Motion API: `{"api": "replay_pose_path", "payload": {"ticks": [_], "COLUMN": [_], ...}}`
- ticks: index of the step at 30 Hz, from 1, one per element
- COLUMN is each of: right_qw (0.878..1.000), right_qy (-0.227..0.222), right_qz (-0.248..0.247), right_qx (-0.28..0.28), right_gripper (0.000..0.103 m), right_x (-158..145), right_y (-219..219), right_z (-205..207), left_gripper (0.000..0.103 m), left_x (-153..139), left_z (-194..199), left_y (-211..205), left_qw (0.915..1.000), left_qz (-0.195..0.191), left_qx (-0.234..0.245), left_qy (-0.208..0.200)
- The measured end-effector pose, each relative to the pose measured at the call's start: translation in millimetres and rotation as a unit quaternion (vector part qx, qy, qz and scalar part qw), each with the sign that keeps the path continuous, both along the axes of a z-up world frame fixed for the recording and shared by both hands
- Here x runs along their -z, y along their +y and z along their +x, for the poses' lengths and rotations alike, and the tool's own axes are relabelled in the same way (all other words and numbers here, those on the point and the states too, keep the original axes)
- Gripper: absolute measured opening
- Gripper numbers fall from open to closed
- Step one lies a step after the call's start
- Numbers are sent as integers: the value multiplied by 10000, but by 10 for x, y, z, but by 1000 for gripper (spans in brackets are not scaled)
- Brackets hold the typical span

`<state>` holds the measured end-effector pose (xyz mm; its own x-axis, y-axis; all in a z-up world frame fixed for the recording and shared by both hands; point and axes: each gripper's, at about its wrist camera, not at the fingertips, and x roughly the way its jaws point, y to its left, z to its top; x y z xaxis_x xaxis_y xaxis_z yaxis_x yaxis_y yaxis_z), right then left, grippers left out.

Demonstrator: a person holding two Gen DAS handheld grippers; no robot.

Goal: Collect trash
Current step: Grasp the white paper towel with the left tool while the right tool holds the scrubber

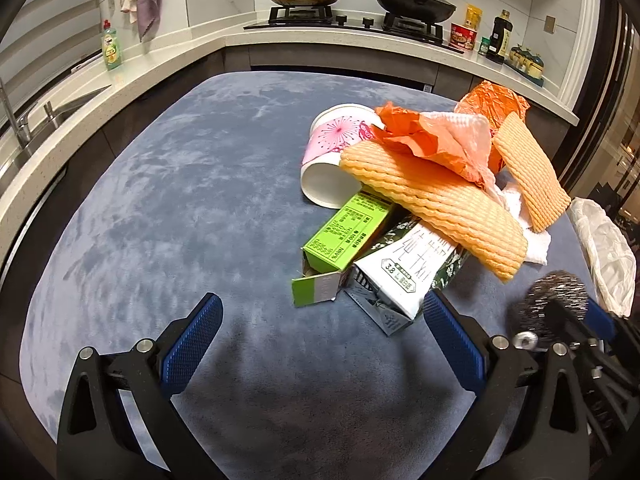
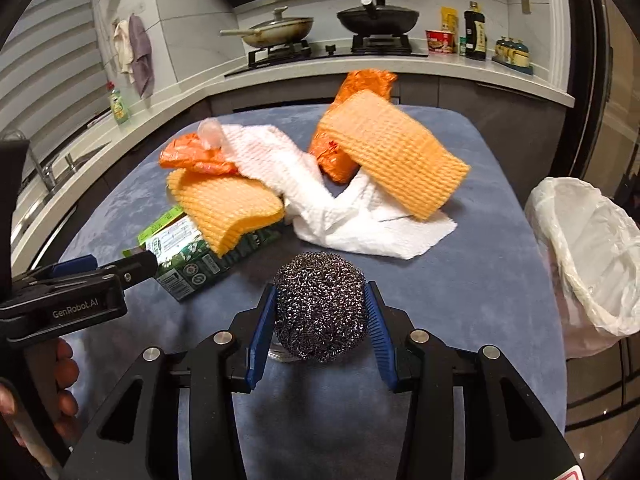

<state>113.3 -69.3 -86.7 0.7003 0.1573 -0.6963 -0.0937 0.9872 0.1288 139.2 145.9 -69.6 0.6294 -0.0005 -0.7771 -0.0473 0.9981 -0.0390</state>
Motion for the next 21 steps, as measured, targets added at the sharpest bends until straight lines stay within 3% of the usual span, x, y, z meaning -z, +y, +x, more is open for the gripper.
{"api": "replay_pose_path", "payload": {"ticks": [6,13,17,19,21], "right_qw": [9996,9982,9972,9968,9963], "right_qy": [-149,-244,-298,-314,-311], "right_qz": [12,99,147,172,220], "right_qx": [244,540,663,715,766], "right_gripper": [42,42,42,42,42], "right_x": [-126,-234,-272,-277,-279], "right_y": [-165,-380,-504,-559,-614], "right_z": [-70,-120,-124,-126,-122], "left_gripper": [96,96,94,87,71], "left_x": [-232,-640,-704,-652,-539], "left_z": [99,324,517,651,791], "left_y": [-118,-541,-749,-838,-902], "left_qw": [9996,9957,9942,9946,9959], "left_qz": [-84,-303,-202,-143,-72], "left_qx": [113,494,603,658,673], "left_qy": [-246,-721,-866,-795,-595]}}
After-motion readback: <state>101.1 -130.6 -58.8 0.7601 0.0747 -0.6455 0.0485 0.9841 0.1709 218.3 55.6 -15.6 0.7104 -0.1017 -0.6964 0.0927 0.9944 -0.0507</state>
